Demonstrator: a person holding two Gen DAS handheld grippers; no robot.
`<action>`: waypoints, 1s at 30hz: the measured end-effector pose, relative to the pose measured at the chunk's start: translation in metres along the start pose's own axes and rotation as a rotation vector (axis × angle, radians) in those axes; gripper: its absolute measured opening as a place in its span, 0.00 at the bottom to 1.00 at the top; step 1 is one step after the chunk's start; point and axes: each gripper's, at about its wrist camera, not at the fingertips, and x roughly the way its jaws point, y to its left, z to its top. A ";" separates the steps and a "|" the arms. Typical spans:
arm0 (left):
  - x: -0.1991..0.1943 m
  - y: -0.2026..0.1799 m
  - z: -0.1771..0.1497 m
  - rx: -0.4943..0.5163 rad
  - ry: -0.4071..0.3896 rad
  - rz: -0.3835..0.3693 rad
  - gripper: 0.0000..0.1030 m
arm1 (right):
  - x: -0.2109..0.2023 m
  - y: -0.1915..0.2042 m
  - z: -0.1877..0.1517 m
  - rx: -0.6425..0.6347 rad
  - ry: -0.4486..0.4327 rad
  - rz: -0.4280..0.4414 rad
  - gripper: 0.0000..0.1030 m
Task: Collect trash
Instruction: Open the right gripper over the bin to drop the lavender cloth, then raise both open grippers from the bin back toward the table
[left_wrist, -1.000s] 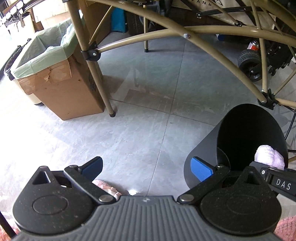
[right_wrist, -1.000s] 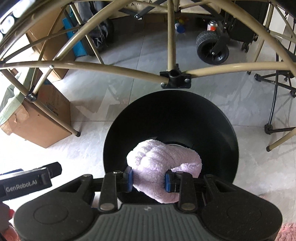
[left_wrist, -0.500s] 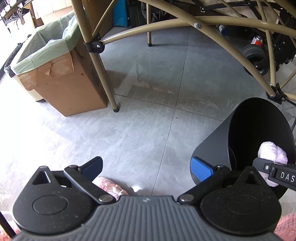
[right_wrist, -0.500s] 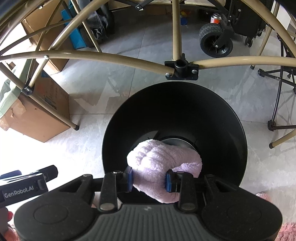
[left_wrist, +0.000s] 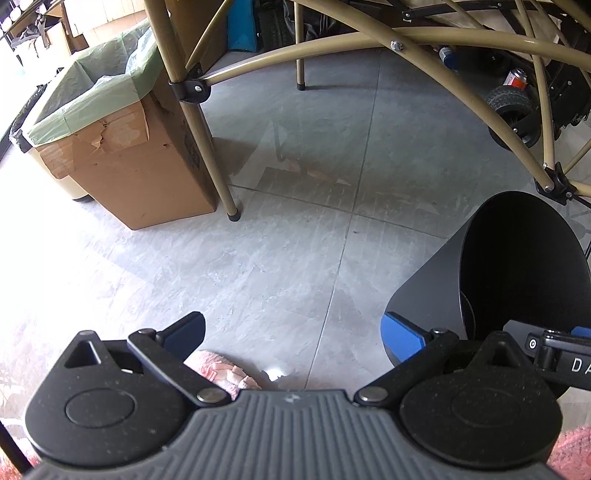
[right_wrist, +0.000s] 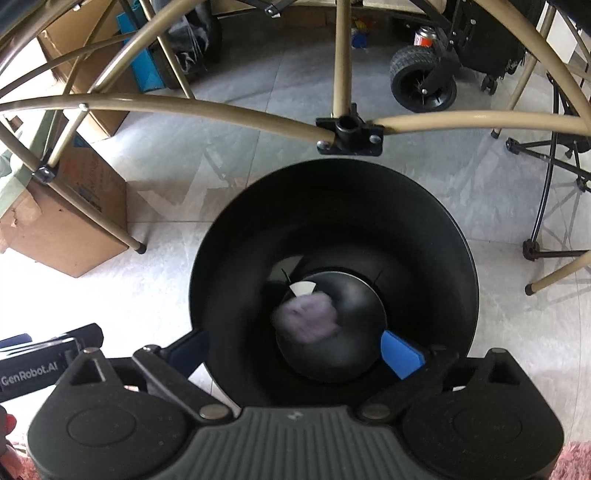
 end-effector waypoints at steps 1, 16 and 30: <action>0.000 0.000 0.000 0.000 0.000 0.000 1.00 | 0.000 0.000 0.000 0.000 -0.002 -0.001 0.97; -0.002 -0.002 0.000 0.004 -0.005 -0.001 1.00 | -0.004 0.001 -0.003 -0.004 -0.015 0.001 0.97; -0.040 -0.015 0.000 0.018 -0.117 -0.029 1.00 | -0.040 -0.015 -0.015 -0.015 -0.117 0.016 0.99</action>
